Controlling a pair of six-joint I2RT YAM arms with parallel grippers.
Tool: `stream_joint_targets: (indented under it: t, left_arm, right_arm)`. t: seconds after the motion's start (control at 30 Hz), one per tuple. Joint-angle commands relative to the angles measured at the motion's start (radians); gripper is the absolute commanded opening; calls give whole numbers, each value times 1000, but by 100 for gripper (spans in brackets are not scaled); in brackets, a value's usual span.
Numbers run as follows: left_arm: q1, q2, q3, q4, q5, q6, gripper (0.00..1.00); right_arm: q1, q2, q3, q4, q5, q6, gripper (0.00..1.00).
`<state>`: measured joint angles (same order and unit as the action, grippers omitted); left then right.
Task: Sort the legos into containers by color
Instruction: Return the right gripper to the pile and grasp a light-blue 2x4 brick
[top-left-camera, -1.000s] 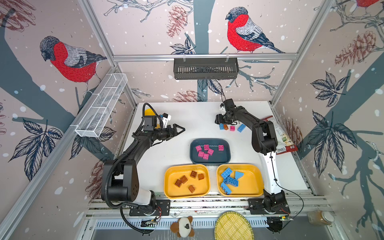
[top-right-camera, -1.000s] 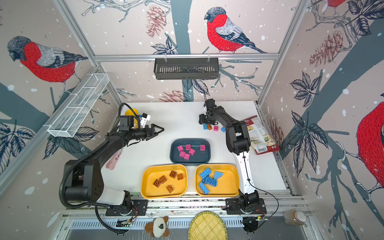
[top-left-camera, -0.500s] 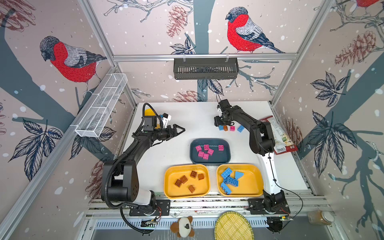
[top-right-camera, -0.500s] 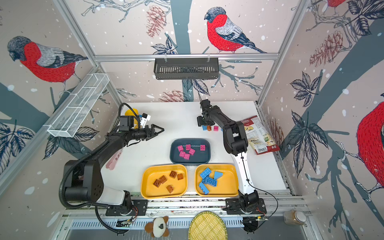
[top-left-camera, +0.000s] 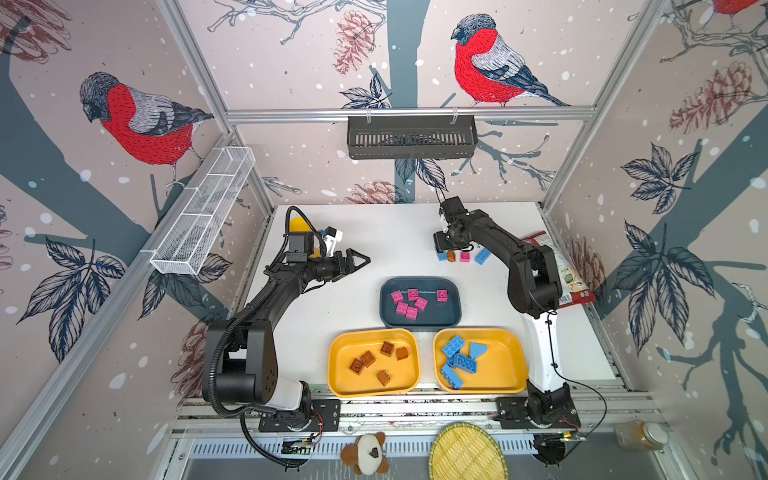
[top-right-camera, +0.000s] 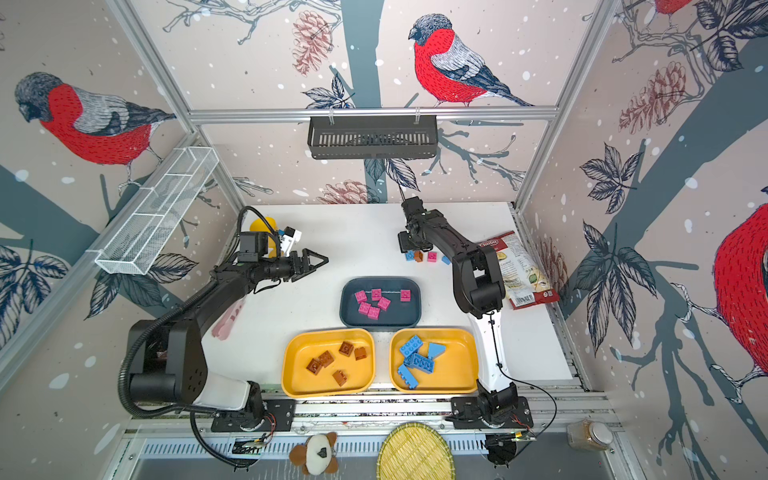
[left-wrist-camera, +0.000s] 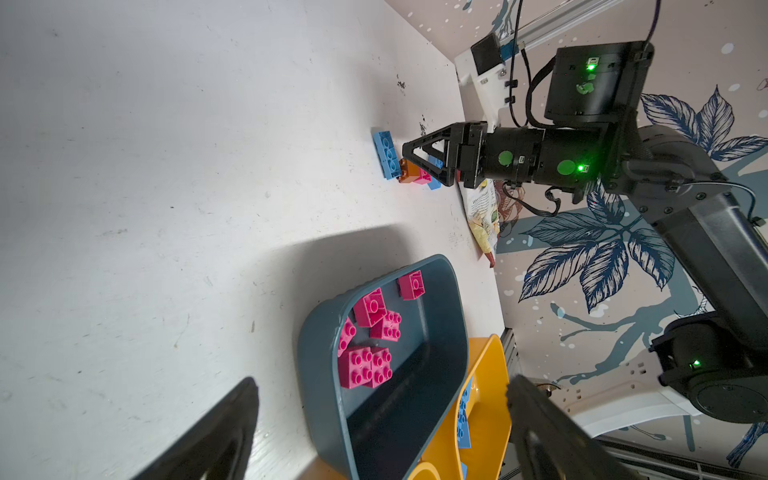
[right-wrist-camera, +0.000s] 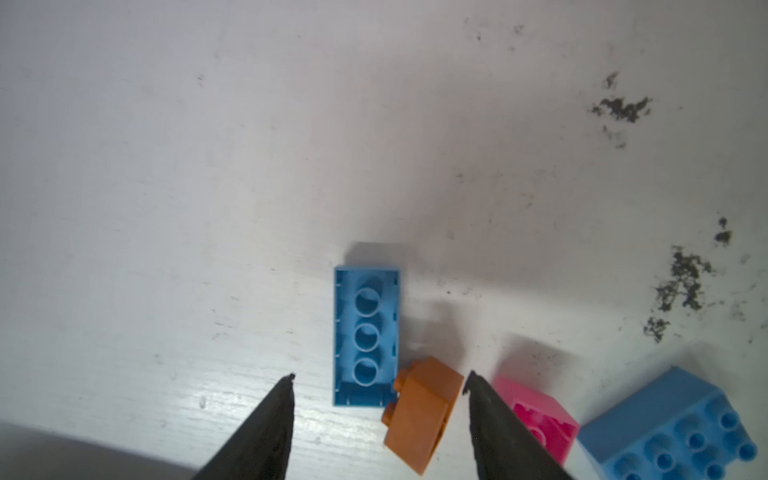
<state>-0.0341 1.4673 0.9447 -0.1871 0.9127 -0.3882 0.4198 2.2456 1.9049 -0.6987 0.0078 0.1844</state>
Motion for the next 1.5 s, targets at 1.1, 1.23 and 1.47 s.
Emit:
stream_joint_targets:
  t: [1.1, 1.23, 1.47]
  left_arm:
    - [1, 7, 16, -18, -3, 26, 93]
    - [2, 0, 12, -25, -5, 33, 93]
    - [2, 1, 11, -20, -3, 29, 93]
  right_arm:
    - [5, 71, 12, 3, 5, 35, 60]
    - [0, 99, 46, -15, 33, 32, 57]
    - [-1, 134, 69, -24, 29, 24, 46]
